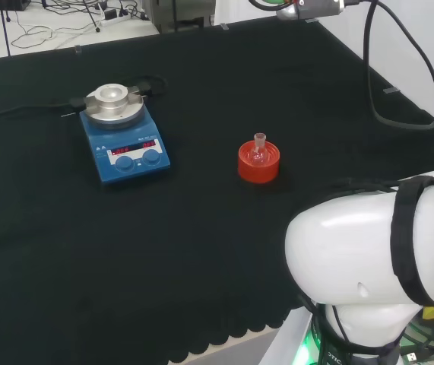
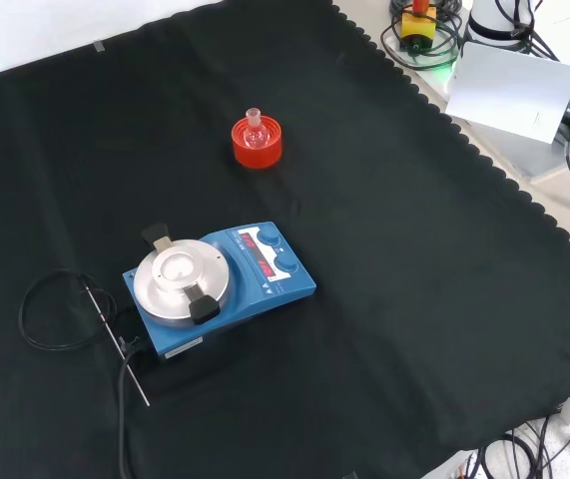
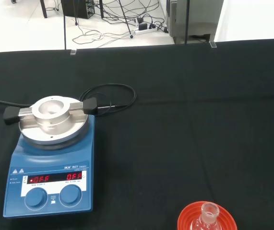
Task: Pick up the round-bottom flask.
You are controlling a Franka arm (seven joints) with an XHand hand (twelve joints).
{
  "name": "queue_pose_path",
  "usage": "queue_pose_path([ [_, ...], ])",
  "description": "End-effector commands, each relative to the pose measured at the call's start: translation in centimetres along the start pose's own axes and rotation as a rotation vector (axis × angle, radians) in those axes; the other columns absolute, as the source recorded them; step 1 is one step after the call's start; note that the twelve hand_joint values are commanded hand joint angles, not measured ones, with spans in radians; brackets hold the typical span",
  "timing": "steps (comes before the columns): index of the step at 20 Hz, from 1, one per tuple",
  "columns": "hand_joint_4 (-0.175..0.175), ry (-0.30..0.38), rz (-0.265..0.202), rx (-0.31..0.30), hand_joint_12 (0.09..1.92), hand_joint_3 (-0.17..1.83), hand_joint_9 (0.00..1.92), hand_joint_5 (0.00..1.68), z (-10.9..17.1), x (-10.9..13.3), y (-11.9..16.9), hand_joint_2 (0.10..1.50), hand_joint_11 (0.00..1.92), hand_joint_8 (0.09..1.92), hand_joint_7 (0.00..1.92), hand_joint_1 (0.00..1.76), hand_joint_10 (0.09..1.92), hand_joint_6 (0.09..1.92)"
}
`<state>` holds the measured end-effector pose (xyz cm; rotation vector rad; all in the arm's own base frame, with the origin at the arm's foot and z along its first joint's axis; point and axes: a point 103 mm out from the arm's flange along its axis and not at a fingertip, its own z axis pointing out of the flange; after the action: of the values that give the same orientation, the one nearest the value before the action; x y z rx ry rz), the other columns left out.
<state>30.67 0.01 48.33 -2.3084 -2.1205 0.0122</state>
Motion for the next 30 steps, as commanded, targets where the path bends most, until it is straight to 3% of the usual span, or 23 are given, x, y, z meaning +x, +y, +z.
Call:
queue_pose_path([
  [1,-0.004,-0.012,0.004,-0.004,1.32,0.55,0.27,0.25,-0.1,-0.1,0.0,1.15,0.11,0.58,0.11,0.17,0.67,0.45],
  [5,-0.004,-0.014,0.013,0.001,1.37,0.35,0.26,0.29,0.0,-0.3,-0.1,1.27,0.07,0.57,0.12,0.13,0.66,0.35],
  [13,-0.005,-0.009,0.03,0.009,1.38,0.32,0.26,0.31,1.2,-0.5,-0.1,1.28,0.06,0.57,0.12,0.13,0.66,0.33],
  [25,-0.012,0.023,0.115,0.058,1.38,0.28,0.32,0.36,7.8,-3.7,1.8,1.27,0.12,0.59,0.18,0.19,0.67,0.33],
  [30,-0.014,0.036,0.132,0.091,1.38,0.28,0.34,0.37,10.8,-4.1,4.5,1.27,0.14,0.59,0.19,0.2,0.67,0.33],
])
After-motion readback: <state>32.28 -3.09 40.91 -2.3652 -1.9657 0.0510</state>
